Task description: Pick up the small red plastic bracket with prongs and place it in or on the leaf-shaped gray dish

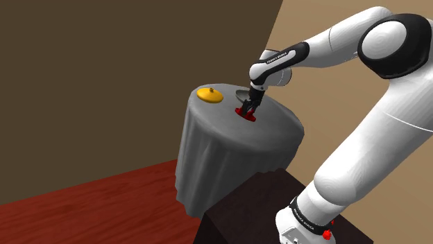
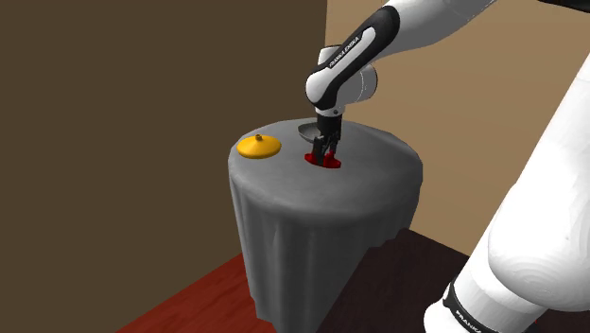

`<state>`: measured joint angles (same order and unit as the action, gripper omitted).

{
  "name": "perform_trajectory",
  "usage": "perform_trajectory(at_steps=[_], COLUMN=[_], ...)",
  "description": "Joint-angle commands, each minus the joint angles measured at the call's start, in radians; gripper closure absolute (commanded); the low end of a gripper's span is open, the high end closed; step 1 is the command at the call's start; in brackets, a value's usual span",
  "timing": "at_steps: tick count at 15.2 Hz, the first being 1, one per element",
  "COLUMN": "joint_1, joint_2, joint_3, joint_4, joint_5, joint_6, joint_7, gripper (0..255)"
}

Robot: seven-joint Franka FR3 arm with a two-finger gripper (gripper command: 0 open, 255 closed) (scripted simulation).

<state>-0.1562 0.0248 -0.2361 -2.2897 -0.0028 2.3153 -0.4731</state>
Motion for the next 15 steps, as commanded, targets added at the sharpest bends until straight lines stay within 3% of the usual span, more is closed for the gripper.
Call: perform_trajectory(at_steps=[1,4,5,15], joint_1=[0.0,0.0,0.0,0.0], joint_2=[0.001,0.001,0.001,-0.008], joint_3=[0.0,0.0,0.0,0.0], joint_4=[0.0,0.0,0.0,0.005], joint_5=[0.0,0.0,0.0,-0.003], joint_6=[0.001,0.001,0.001,-0.012], joint_7=[0.0,0.0,0.0,0.002], gripper=[0,0,255,255])
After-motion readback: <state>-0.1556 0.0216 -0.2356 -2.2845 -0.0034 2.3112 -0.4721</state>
